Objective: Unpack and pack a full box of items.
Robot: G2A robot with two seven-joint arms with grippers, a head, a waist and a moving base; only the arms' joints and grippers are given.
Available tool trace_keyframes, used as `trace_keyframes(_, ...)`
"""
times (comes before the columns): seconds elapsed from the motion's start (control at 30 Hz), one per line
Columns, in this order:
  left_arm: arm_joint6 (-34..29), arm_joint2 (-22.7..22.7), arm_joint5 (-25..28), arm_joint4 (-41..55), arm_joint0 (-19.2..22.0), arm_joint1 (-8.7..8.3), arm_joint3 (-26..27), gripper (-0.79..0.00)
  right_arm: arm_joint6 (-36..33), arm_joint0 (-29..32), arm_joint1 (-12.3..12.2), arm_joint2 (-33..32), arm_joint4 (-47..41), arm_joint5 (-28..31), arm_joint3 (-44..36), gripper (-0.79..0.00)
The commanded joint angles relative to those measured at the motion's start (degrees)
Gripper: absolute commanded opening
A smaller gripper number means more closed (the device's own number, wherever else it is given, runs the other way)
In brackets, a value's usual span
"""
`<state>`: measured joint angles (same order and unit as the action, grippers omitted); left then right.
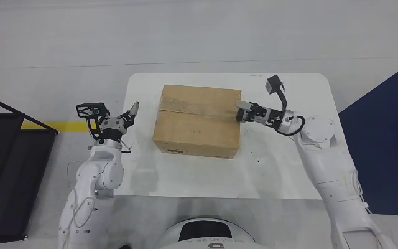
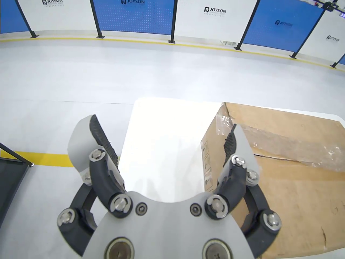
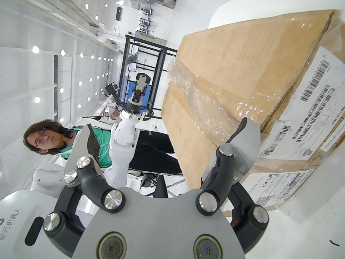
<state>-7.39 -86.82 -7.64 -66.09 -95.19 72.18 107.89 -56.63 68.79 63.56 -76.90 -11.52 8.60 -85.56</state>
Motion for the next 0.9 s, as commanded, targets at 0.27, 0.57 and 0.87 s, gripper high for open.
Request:
trace_keyframes(0.27, -0.4, 0.9, 1.6, -2.4, -0.1, 0.02, -1.2, 0.0, 0.4, -1.7, 0.0, 1.8, 0.7, -0.9, 1.2, 0.0)
trace_keyframes(0.57, -1.8, -1.0, 9.9, 24.5, 3.8, 0.99, -9.7, 0.0, 0.5, -1.9, -0.1, 2.7, 0.9, -1.2, 1.3, 0.0)
trace_keyframes(0.87, -10.7, -2.7, 18.7, 46.3, 8.9, 1.06, -19.2, -0.043, 0.7, -2.5, -0.2, 3.3, 0.9, -1.4, 2.1, 0.0)
